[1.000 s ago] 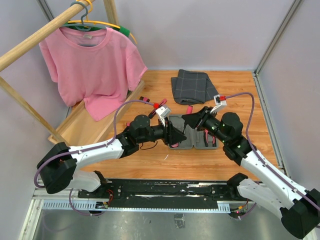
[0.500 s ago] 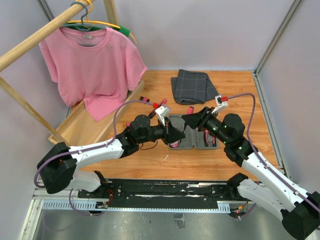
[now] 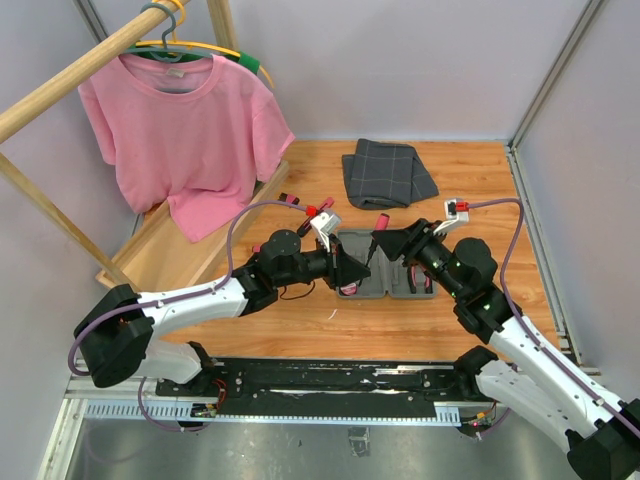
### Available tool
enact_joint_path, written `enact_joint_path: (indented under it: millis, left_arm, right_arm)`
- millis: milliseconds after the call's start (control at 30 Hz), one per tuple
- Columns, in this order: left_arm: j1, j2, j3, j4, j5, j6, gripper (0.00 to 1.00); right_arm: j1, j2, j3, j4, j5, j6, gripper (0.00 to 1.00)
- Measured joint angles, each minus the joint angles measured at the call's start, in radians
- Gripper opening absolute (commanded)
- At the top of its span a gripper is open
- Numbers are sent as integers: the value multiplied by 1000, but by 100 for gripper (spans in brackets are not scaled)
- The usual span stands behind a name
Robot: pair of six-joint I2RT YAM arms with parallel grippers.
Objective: Sort the tools into containers
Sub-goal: Place the screwdriver in the storage box.
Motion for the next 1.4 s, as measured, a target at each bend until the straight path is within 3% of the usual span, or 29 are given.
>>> enact_joint_path:
  millis: [167, 567, 733, 900, 1033, 1167, 1400]
  left_arm:
    - [0, 0, 0, 0, 0, 0, 0]
    - [0, 0, 0, 2, -4, 0, 2]
    - [0, 0, 0, 2, -4, 0, 28]
    - [-2, -1, 0, 8, -1, 7, 48]
    - [-2, -8, 0, -10, -19, 16, 52]
    - [-2, -32, 0, -43, -58, 32, 52]
    - [58, -75, 0, -84, -87, 49, 53]
  right_arm:
    - [0, -1, -9, 11, 14, 6, 49]
    - [0, -1, -29, 82, -4, 29, 15]
    - [0, 0, -33, 91, -6, 27, 8]
    - [0, -2, -33, 87, -5, 3, 14]
    - [0, -12, -26, 33, -5, -61, 14]
    - [0, -13, 4, -35, -4, -133, 1]
    - [0, -31, 27, -131, 24, -245, 0]
